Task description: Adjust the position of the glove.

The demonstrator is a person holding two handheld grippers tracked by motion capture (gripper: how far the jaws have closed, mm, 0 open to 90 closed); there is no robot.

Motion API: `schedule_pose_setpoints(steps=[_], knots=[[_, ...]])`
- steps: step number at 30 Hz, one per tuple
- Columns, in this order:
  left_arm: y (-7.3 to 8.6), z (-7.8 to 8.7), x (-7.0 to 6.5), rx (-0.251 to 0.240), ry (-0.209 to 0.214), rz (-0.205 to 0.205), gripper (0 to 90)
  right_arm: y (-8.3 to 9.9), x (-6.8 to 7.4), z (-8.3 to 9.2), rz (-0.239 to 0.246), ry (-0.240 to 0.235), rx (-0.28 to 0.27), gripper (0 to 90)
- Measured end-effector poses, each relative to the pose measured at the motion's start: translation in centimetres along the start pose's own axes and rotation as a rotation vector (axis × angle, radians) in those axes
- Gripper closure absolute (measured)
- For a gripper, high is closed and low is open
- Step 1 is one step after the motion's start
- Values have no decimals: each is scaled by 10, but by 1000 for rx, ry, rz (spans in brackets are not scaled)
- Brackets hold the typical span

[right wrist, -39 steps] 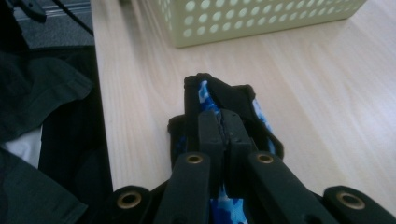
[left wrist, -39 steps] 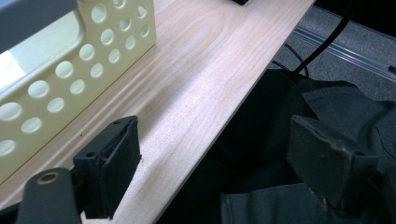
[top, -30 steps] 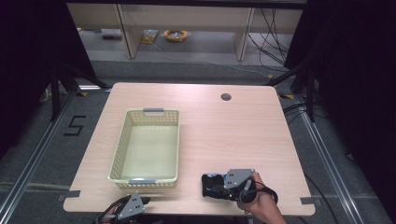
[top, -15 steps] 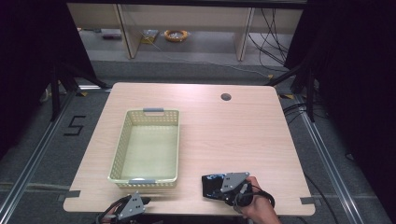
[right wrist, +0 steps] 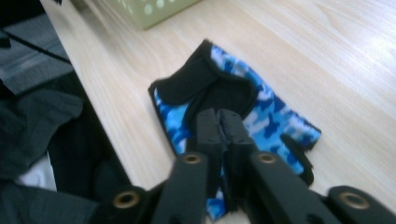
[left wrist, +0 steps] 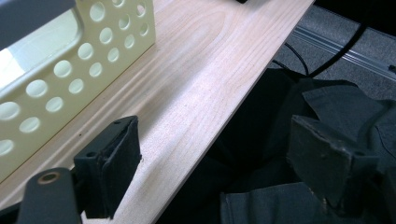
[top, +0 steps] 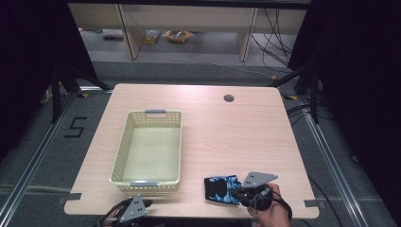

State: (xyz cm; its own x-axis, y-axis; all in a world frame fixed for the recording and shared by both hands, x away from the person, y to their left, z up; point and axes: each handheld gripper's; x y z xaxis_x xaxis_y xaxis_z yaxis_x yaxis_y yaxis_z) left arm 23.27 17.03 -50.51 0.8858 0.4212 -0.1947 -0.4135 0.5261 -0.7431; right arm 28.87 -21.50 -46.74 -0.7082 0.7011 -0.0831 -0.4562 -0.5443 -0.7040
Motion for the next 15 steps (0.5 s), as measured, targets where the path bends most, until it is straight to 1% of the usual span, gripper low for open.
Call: schedule_pose_setpoints(steps=[1, 2, 4, 5, 6, 7, 8, 9, 10, 11, 12, 13, 14, 15], knots=[[0, 0, 0, 1, 0, -1, 170, 1, 2, 1, 12, 4, 5, 900], [0, 0, 0, 1, 0, 0, 170, 2, 7, 4, 14, -6, 25, 900], [0, 0, 0, 1, -1, 0, 170, 4, 15, 4, 24, -24, 32, 900], [0, 0, 0, 1, -2, 0, 170, 5, 17, 4, 39, -27, 48, 900], [0, 0, 0, 1, -2, 0, 170, 7, 22, 0, 60, -18, 66, 900], [0, -2, -2, -16, 1, 15, 170, 8, 23, -1, 68, -17, 84, 900], [0, -2, -2, -20, 2, 19, 170, 10, 24, -3, 76, -11, 99, 900], [0, -1, 0, -6, -25, -23, 170, 11, 24, -4, 77, -13, 110, 900], [0, 1, 1, 4, -8, -27, 170, 13, 24, -7, 101, -9, 123, 900], [0, 0, 0, 1, -2, -1, 170, 13, 24, -9, 111, -9, 129, 900], [0, 0, 0, 1, -1, -1, 170, 14, 24, -11, 116, 9, 154, 900], [0, 0, 0, 0, -1, 0, 170, 15, 23, -10, 106, 20, 177, 900], [0, 0, 0, 0, -4, 0, 170, 16, 20, -12, 99, 37, 186, 900], [0, -1, -1, -8, 3, 6, 169, 17, 19, -14, 91, 54, 180, 900]])
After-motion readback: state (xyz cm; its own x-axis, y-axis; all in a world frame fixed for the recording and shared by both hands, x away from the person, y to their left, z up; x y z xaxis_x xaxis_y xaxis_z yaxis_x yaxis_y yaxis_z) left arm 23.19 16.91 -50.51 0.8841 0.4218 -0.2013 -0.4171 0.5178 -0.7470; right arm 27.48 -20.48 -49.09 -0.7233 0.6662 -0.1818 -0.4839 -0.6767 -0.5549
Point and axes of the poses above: each handheld gripper's, and its own axes: z roughly backward along the jaws, y roughly out of its underside, x roughly to its left, and after that the axes turned 12 degrees about y, right-handed
